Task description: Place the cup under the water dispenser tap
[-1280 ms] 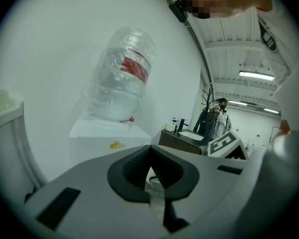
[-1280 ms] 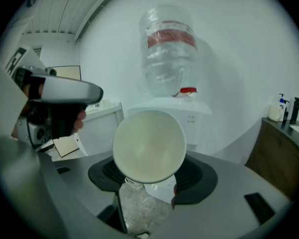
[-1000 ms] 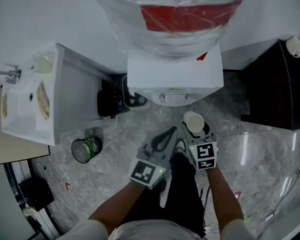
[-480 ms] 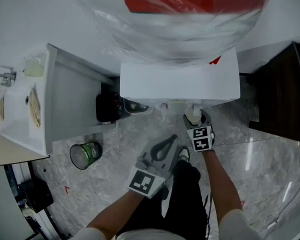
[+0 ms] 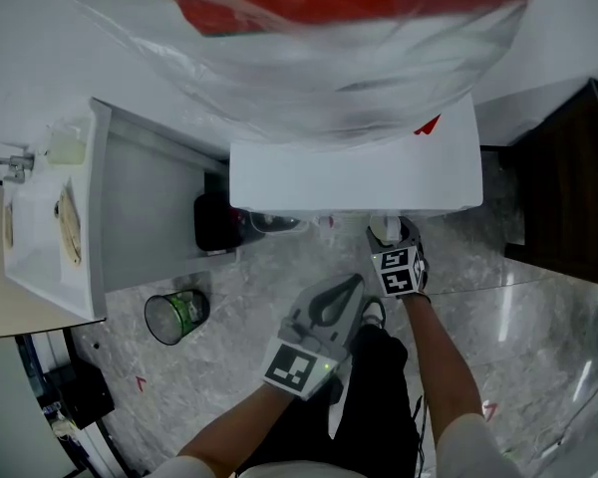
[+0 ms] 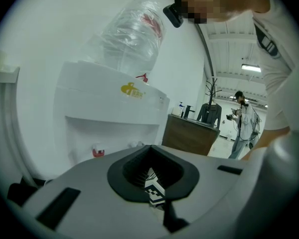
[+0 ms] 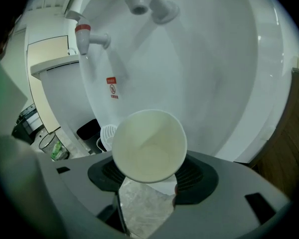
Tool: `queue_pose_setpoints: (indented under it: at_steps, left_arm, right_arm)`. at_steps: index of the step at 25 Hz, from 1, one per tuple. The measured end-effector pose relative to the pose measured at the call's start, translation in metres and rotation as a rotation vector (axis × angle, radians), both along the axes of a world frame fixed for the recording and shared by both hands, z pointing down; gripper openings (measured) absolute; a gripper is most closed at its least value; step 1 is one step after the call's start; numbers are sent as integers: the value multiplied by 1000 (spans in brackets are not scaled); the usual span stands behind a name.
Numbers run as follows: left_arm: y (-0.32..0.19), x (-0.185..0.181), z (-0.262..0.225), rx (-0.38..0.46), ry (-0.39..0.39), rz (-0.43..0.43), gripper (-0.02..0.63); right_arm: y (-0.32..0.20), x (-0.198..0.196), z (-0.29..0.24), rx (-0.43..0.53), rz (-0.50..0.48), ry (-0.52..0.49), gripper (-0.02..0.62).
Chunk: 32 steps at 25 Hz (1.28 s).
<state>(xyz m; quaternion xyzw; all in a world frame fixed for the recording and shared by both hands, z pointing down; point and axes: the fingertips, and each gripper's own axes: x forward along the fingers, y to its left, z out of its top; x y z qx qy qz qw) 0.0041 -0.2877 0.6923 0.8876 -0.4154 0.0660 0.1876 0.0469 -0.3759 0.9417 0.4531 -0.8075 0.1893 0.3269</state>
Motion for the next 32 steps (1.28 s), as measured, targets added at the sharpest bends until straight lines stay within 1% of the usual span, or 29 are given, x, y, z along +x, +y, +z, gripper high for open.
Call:
queue_pose_setpoints:
  at_steps: [4,8,13,16,21,23,26,27,28,29,32]
  left_arm:
    - [0,0,3,-12,-5,-2,5]
    - [2,-1,5,-19,-19,4,5]
    - [10,2,-3,-38,-28,20,5]
    - [14,5,-13,-50,-25,29,5]
    - [24,14,-39,-74,-25,59,5]
    - [29,15,-55,-74,-33,79,5]
    - [39,14,-81,-83,-55,80,5]
    - [42,13,-91,-85,-61,82,5]
    - [44,12,-102,-85,-63,84,5]
    - [47,10,-114,-82,-62,85,5]
    - [63,2,-148,-78,-62,86,5]
  right_arm:
    - [-4,0,9,-28,-18,3,272]
    - [-3,0,6,-21,-37,-15,273]
    - [5,0,-21,3,-48,-47,314]
    - [11,4,-46,20,-36,-40,318]
    - [42,14,-102,42,-19,-34,316]
    - [58,16,-134,45,7,-65,314]
    - [84,15,-190,39,38,-126,308]
    - [90,15,-210,41,57,-142,292]
    - [95,16,-231,50,82,-159,228]
    - [99,15,-252,62,106,-179,131]
    - [118,14,-311,108,144,-217,76]
